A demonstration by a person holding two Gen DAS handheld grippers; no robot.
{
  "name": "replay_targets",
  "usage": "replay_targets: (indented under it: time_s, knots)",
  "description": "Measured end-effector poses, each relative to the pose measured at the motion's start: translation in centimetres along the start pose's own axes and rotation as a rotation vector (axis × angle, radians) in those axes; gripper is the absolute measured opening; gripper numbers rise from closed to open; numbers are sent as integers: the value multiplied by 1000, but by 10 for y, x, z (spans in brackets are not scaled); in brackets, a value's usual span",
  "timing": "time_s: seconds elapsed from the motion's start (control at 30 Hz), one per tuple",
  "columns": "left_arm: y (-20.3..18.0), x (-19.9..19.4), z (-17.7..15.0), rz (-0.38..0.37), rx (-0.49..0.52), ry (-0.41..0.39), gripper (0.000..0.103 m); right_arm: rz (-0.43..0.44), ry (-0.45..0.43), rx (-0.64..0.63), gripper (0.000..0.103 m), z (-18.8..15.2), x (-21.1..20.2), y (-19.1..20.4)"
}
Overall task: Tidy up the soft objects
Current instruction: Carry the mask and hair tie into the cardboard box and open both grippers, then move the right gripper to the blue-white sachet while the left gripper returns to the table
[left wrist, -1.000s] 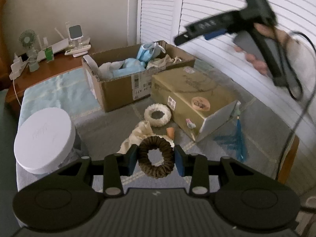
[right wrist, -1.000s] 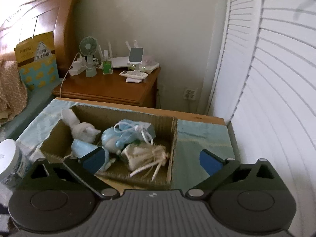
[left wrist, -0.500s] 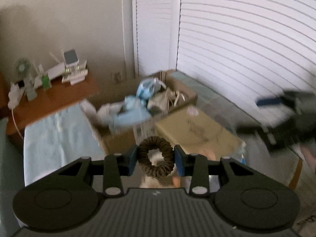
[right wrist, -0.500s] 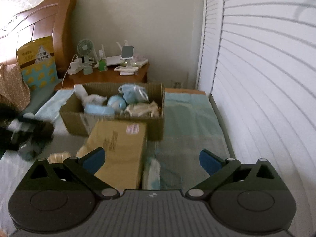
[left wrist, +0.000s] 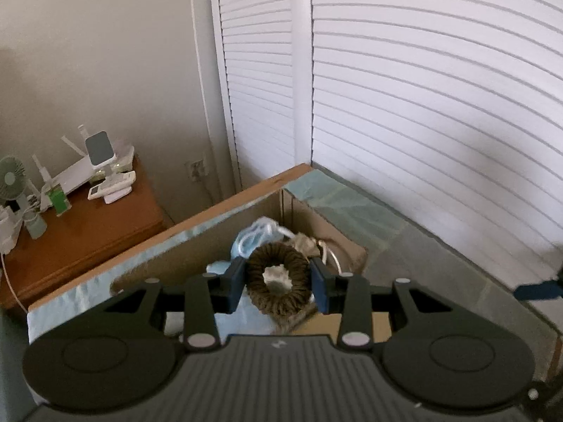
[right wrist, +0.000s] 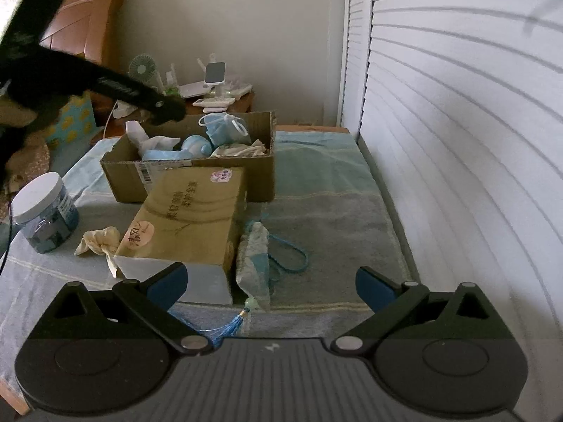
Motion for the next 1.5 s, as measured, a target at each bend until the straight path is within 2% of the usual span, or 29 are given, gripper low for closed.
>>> replay_targets:
  time_s: [0.1,0.2,0.27,0.33,0.57,0.83,1.1,1.33,1.5]
  knots:
    - [0,12,6,-3,7,11,38,-5,-7,1,103,1,-1,-4]
    - [0,20,7,-9,-3,26,44,-9,-8,12,103,2,-2,-8]
    - [0,23,6,-7,-11,37,72,-12,-8,15,103,2,-2,-10]
    - [-1,20,6,20,-2,25,86,-13,-7,16,103,1,-1,-11]
    - [-4,2,1,24,-6,23,91,-5,-2,16,103,0,-1,-12]
    - [-15,-37,-18,20,-26,5,94,-12,12,17,103,-6,0,-14]
    - [-33,-70,-67,42,-76,8,95,-36,33,20,103,-20,4,-18]
    - [-47,-83,-112,87,-129,37,95,-75,18,7,103,-17,12,-24]
    - [-53,-85,-128,118,-151,39,95,-93,22,-2,103,-12,25,-26]
Point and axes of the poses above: each gripper's, at about its wrist camera, not at the fingertips, and x roughly the way its jaws point, y to its left, z to its top, the point moved 10 cm from there along x, roughly the way its jaws point, and after that the axes turned 8 degrees about x, right-handed, at the moved point
